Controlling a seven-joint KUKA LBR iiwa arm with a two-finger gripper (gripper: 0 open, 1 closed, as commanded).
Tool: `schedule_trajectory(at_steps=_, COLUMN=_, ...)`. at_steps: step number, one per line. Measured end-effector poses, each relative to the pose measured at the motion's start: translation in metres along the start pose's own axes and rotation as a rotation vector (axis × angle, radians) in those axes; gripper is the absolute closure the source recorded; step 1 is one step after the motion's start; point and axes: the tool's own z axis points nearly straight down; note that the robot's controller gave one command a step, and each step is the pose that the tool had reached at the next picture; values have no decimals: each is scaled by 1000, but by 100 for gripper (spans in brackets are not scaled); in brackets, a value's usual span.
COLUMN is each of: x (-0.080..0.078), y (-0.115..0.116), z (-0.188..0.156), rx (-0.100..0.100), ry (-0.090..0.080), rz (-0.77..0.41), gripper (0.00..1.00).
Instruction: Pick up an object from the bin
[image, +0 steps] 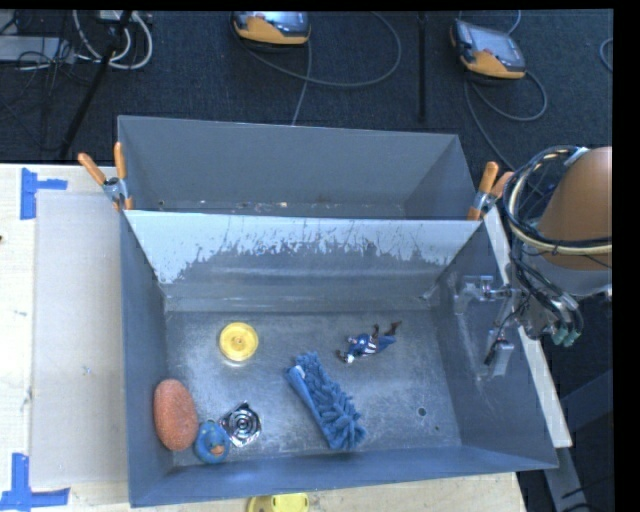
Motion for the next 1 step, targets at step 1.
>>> schedule_trajectory(at_steps=1, x=-1, y=1, z=-5, rx=2, ry=-7, rz=-4, gripper=0)
